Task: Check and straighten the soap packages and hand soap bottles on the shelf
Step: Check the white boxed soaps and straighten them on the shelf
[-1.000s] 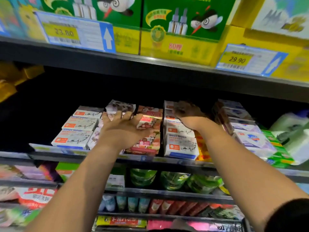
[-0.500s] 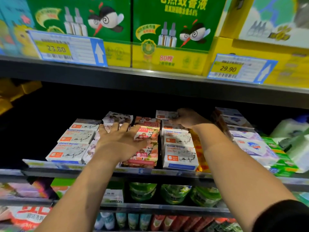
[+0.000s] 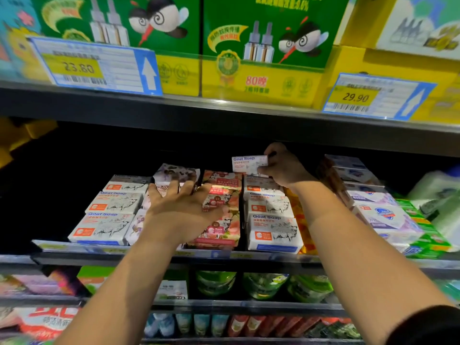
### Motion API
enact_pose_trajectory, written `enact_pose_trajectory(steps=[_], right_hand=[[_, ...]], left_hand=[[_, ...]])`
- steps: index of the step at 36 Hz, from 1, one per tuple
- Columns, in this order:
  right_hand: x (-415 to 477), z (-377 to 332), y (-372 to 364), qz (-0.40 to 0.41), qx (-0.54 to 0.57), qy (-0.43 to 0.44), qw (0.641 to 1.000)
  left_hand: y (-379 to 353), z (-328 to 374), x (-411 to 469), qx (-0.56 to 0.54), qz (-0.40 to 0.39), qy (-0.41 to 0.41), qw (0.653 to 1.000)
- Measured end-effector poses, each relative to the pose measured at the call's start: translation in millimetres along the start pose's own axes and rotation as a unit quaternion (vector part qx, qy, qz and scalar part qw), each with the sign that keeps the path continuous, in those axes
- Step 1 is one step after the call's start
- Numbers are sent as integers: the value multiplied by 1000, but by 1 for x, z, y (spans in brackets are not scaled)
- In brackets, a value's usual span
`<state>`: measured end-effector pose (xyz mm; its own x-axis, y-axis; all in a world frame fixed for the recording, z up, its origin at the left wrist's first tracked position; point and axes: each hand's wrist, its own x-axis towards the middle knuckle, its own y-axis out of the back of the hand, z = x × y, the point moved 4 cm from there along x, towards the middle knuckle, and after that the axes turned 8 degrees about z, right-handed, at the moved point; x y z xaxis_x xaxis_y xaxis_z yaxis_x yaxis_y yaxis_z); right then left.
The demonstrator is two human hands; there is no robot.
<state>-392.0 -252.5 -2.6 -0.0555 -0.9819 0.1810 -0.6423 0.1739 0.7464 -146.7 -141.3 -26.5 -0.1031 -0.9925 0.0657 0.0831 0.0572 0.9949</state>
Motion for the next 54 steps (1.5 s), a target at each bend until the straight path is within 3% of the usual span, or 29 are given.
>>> enact_pose_trajectory(steps=[7, 12, 16, 21, 23, 26, 30, 36, 43, 48, 51, 54], right_hand=[[-18, -4, 3, 85, 70, -58, 992], [-54, -13, 17, 142, 280, -139, 939], [-96, -24, 21, 47, 449, -195, 870], [-141, -38, 15, -51, 422, -257, 868], [-156, -48, 15, -78, 435, -262, 858], [-172, -57, 12, -102, 471, -267, 835], [-185, -65, 5, -121, 498, -283, 811], [-202, -87, -13, -123, 486, -285, 817], [-215, -116, -22, -143, 504, -273, 806], [-226, -131, -28, -152, 515, -272, 799], [-230, -136, -30, -169, 504, -255, 808], [-233, -138, -32, -156, 444, -221, 854]], left_hand=[[3, -1, 1, -7, -14, 0, 1000], [2, -3, 1, -15, -5, 4, 1000], [4, -4, -5, -42, -2, 6, 999], [13, -2, -5, -70, 14, -2, 997], [18, -4, -5, -140, 22, -48, 989], [30, -6, -23, -264, 60, -183, 945], [33, -4, -54, -344, 80, -239, 904], [36, -28, -70, -442, 127, -183, 869], [46, -59, -86, -478, 111, -240, 838], [52, -71, -96, -442, 151, -242, 850], [47, -77, -99, -504, 115, -184, 836], [44, -82, -102, -598, 76, -99, 792]])
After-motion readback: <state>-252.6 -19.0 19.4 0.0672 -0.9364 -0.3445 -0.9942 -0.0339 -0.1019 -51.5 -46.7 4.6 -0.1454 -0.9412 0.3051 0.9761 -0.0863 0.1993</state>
